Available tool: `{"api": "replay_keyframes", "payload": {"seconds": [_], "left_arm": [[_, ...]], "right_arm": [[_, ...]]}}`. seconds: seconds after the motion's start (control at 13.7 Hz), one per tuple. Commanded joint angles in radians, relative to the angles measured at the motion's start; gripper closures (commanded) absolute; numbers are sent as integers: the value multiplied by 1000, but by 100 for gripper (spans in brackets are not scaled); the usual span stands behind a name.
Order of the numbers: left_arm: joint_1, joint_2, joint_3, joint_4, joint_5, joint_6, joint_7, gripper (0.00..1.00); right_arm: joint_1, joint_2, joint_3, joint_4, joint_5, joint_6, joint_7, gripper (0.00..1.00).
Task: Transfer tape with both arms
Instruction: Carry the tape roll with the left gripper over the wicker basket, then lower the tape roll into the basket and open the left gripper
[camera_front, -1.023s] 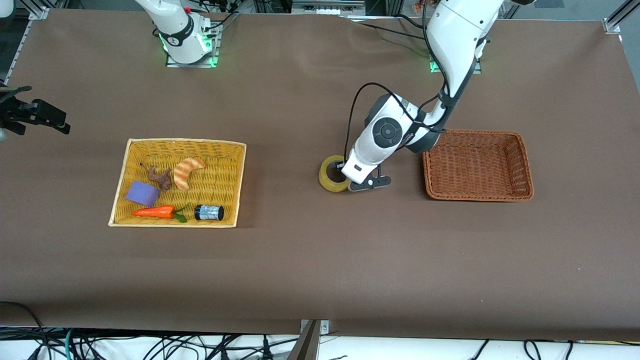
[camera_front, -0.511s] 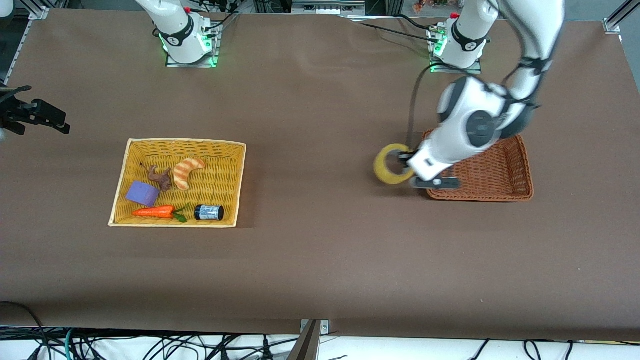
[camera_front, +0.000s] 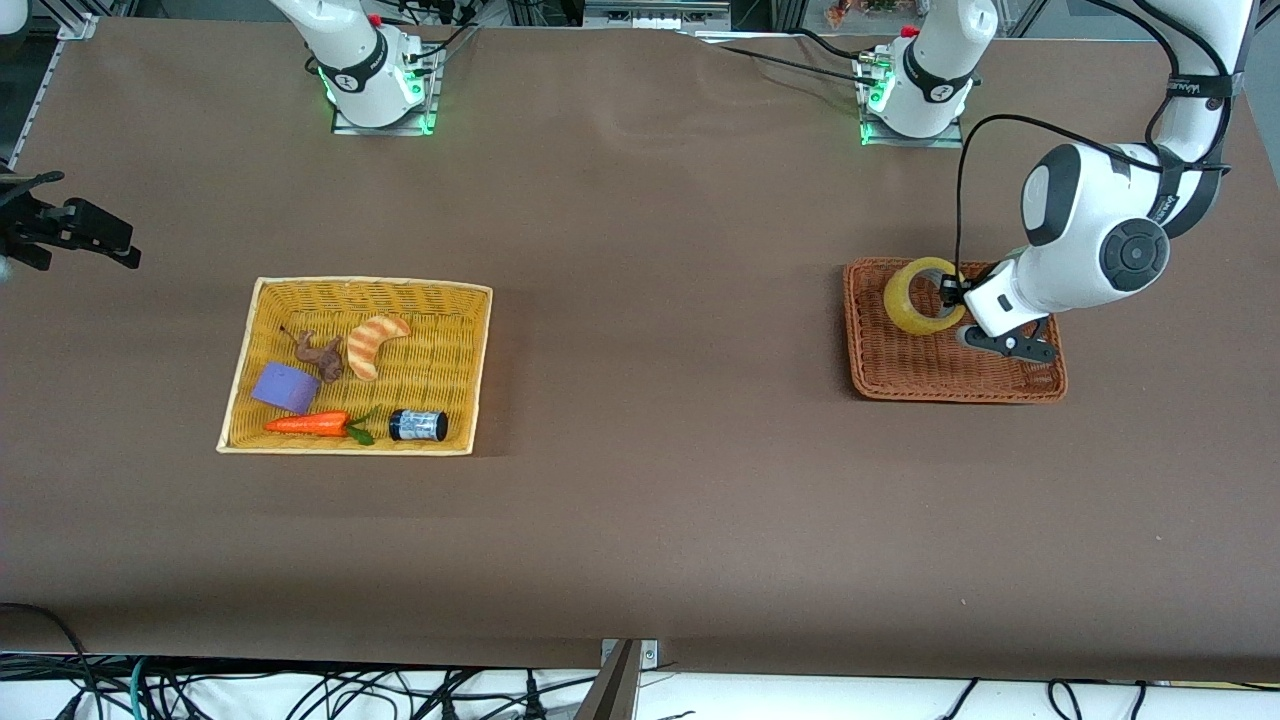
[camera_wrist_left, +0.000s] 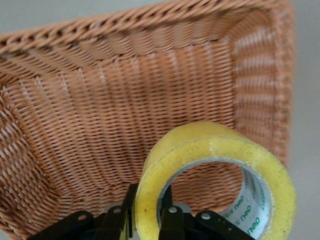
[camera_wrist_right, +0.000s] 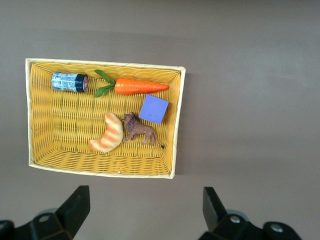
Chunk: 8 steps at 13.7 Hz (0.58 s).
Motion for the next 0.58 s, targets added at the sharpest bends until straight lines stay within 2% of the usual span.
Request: {"api": "replay_keyframes", "payload": {"seconds": [0.0, 0.29, 0.37, 0.44, 0.51], "left_arm": [[-9, 47, 0, -30, 25, 109, 23, 100], [-9, 117, 0, -28, 25, 203, 26, 100], [-9, 120, 0, -28, 25, 201, 26, 95], [-9, 121, 0, -28, 25, 201, 26, 54], [-4, 121, 2, -30, 25, 197, 26, 1]], "right_arm": [[-16, 7, 14, 21, 8, -6, -8, 0], [-16, 7, 14, 21, 8, -6, -6, 0], [-16, 7, 14, 21, 8, -6, -6, 0], [-16, 7, 14, 21, 8, -4, -6, 0], [-16, 7, 14, 21, 8, -4, -6, 0]]}}
